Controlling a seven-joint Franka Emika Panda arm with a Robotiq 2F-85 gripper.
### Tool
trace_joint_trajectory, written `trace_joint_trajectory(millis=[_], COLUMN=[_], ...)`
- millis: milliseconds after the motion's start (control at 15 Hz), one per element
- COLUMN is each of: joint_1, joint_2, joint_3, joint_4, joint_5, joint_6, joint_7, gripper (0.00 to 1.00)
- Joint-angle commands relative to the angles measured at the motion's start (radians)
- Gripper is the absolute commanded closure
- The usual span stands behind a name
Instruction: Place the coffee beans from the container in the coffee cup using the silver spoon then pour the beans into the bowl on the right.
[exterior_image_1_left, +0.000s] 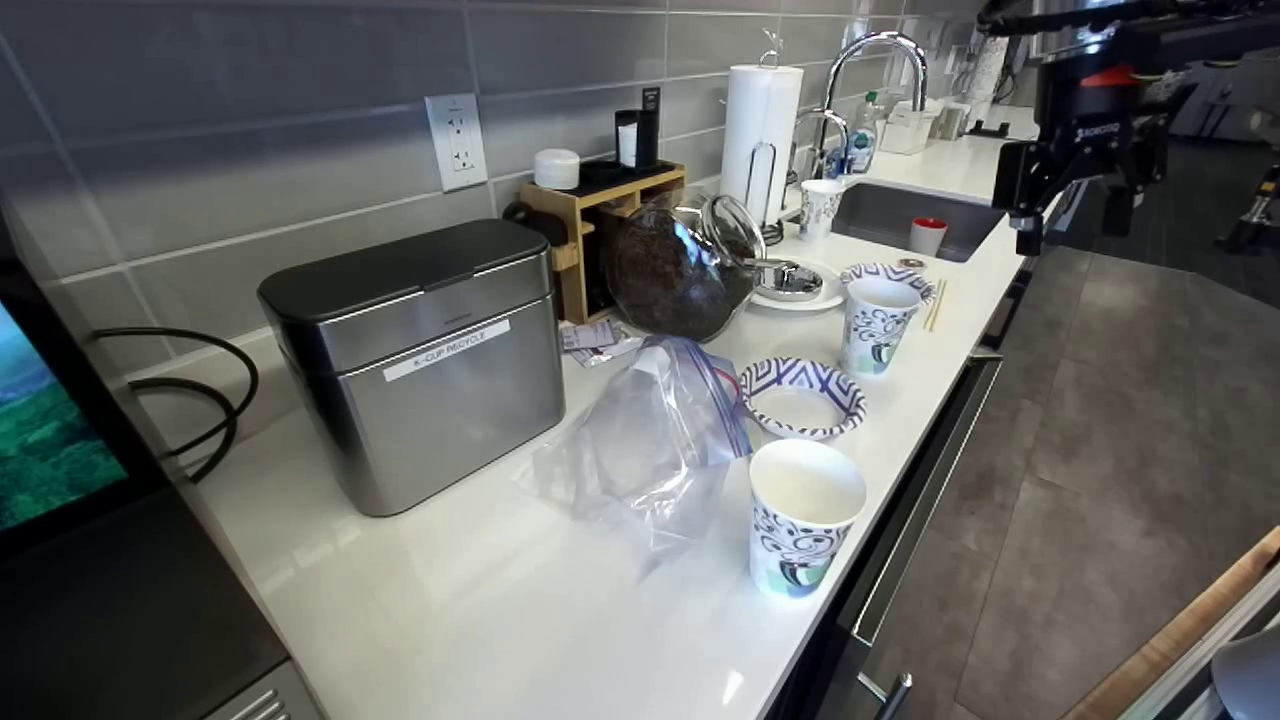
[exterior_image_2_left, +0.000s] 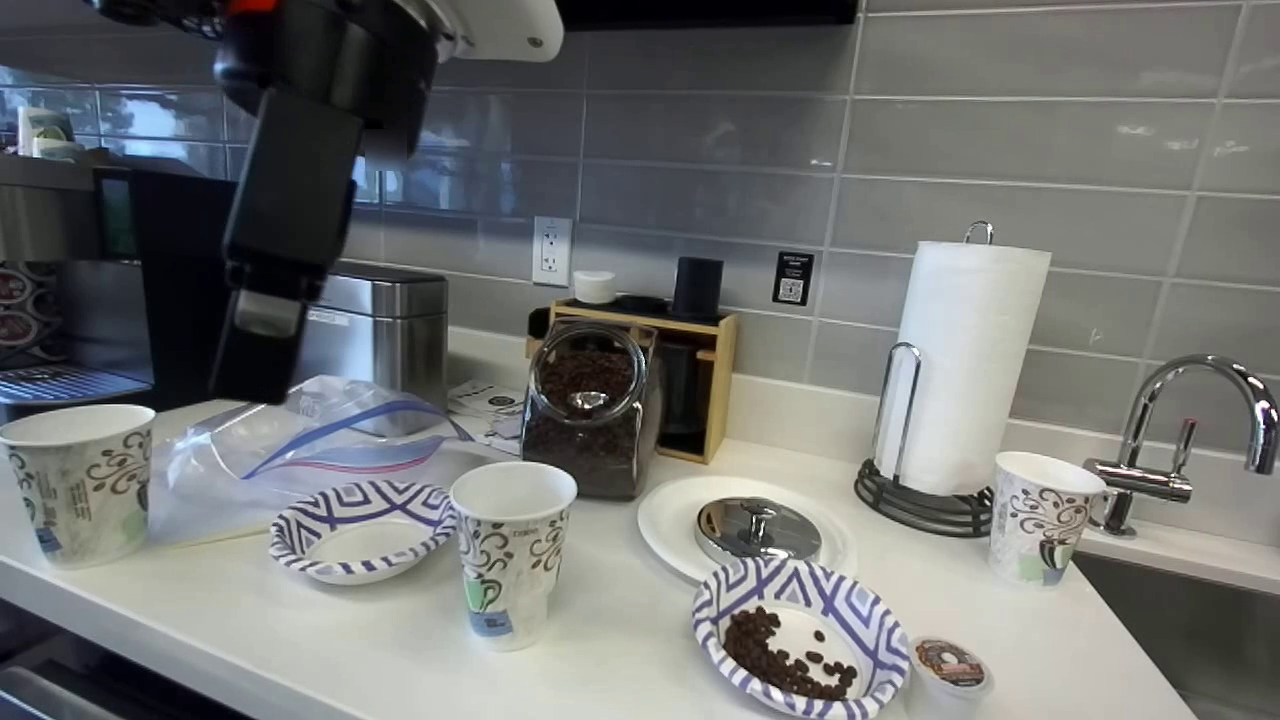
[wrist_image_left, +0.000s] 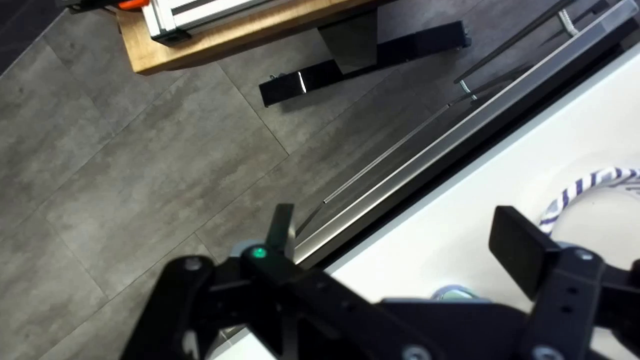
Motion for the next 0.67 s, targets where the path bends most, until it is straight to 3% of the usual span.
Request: trace_joint_trajectory(millis=[0, 133, 333, 600], joint_1=[-0.014, -0.003, 0.013, 0.022], joint_2=[0.093, 0.146, 0.193, 0.268], joint_3=[-0.094, -0.162, -0.234, -0.275], joint_4=[0.016, 0.021, 0.046, 0.113], joint_5=[0.07, 0.131, 0.255, 0.361], joint_6=[0.158, 0.262, 0.322, 0.354], joint_7=[-0.068, -0.193, -0.375, -0.588], gripper=[0.0, 0.0, 0.0, 0.0])
